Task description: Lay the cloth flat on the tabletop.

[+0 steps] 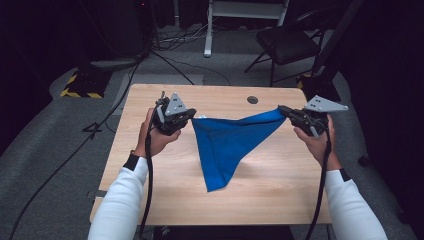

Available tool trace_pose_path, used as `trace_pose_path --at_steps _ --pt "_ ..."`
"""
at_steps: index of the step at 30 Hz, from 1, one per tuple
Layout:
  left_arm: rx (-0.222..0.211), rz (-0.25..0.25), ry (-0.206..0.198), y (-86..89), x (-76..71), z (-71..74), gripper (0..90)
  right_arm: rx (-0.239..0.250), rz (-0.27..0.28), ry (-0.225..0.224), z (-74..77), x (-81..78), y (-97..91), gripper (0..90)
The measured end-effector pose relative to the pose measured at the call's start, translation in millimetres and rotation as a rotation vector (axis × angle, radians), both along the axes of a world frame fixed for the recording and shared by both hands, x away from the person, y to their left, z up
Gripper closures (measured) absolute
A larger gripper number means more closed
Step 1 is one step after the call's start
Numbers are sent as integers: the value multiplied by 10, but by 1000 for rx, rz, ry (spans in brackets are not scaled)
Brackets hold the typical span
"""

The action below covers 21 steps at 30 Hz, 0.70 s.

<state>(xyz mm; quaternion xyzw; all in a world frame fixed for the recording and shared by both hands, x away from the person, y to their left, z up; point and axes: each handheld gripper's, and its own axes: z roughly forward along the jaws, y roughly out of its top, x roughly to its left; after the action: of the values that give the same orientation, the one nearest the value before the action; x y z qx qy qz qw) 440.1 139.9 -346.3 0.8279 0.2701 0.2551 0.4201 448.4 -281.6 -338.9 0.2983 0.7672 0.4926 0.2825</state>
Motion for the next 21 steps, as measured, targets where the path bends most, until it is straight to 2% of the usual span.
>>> trace_pose_path --at_steps 3,4,5,6,7,8,10,12,14,18,20,21 --pt "3 40 34 -5 184 -171 884 -21 -33 40 -123 197 42 894" --pt "-8 61 33 0 218 -215 887 -28 -46 52 -159 250 54 894" --pt "-40 80 28 14 213 -232 894 -29 -53 64 -189 294 61 894" --pt "-79 61 15 20 160 -217 896 -31 -61 66 -205 307 66 895" --pt "-77 28 -20 2 77 -185 898 -30 -58 58 -203 281 68 895" --pt "-49 4 -52 -34 7 -159 898 -29 -41 37 -190 236 70 895" --pt "-11 -15 -48 -92 -10 -143 898 -53 -33 19 -172 184 86 895" --pt "4 -14 -8 -135 67 -188 898 -67 -42 28 -172 204 101 894" --pt "-9 -21 29 -171 123 -258 888 -66 -62 43 -191 234 96 894" --pt "4 -63 97 -331 173 -474 821 -84 -126 94 -327 366 20 892" --pt "29 -101 133 -445 167 -602 801 -110 -174 126 -425 452 -48 890" --pt "63 -123 149 -504 162 -665 785 -104 -192 152 -473 495 -97 888"
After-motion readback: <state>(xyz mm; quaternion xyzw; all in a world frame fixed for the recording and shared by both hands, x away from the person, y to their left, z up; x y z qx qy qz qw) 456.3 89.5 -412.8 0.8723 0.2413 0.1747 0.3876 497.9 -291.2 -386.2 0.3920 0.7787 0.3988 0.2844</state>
